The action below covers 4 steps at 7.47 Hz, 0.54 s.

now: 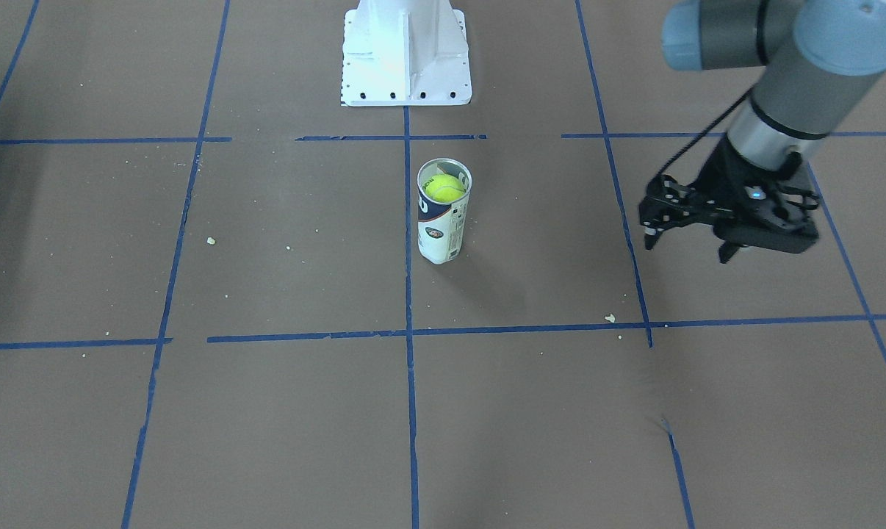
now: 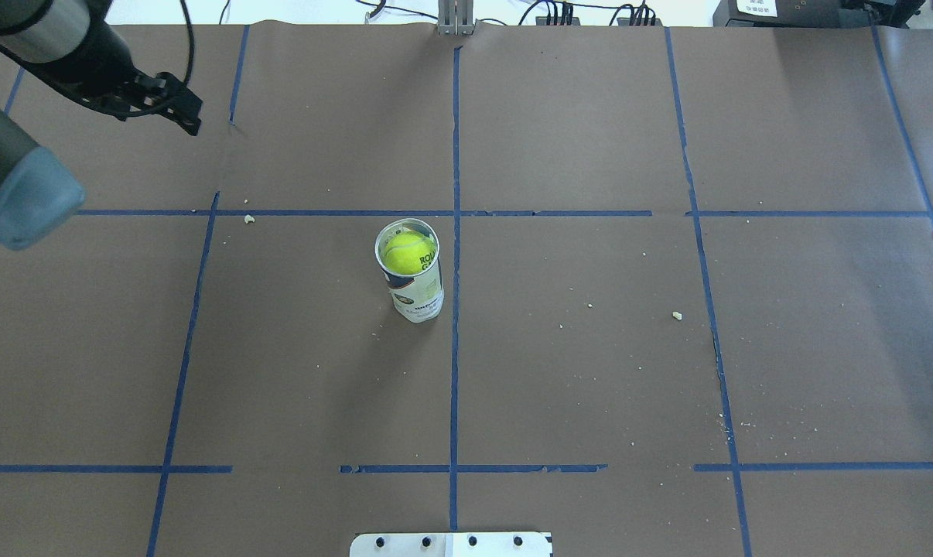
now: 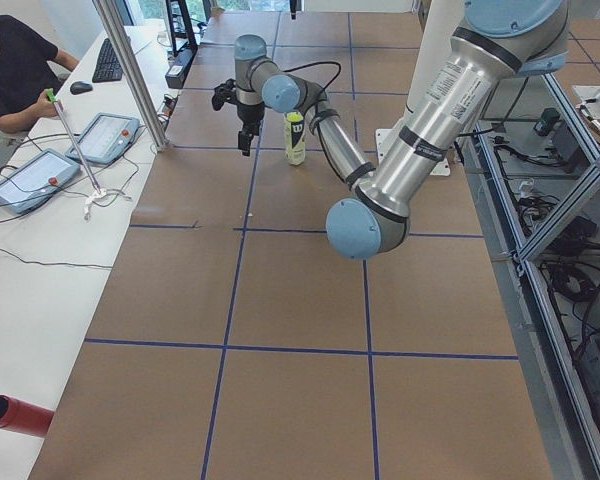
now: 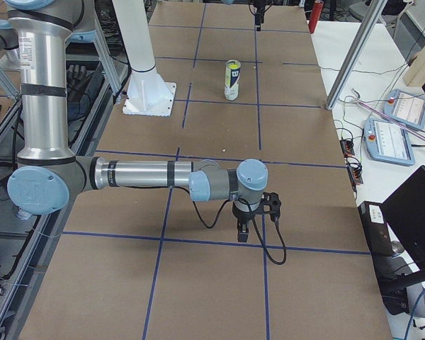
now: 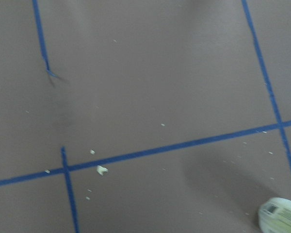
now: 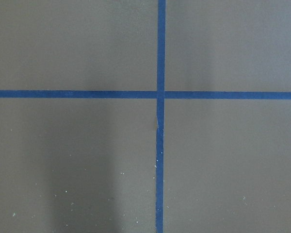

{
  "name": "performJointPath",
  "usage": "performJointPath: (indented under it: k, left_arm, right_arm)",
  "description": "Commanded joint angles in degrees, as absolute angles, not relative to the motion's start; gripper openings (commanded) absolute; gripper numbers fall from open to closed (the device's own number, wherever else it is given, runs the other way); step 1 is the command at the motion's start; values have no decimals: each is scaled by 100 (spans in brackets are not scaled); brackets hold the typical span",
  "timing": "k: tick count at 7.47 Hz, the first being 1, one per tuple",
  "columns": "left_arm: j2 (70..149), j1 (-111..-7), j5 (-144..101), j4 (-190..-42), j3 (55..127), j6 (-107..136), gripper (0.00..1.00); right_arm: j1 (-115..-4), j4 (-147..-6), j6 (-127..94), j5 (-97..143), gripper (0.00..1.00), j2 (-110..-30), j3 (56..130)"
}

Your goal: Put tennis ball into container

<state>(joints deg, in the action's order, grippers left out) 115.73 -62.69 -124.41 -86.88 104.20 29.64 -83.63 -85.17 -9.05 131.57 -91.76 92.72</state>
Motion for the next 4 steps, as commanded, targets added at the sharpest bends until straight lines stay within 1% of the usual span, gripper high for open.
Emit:
performJointPath:
  k: [1, 2, 4]
  left_arm:
    - [10926, -7508, -12831, -9009, 9760, 1259, 100]
    - [10342, -7915, -12849, -9052, 9521, 195, 100]
    - [9610, -8417, -12858, -9070, 9300, -838, 100]
  right_arm:
    - [-8358, -8517, -905, 13157, 100, -9176, 9272]
    - [-8367, -8517, -905, 13157, 100, -9176, 9272]
    - [-8367, -8517, -905, 13157, 100, -9176, 9272]
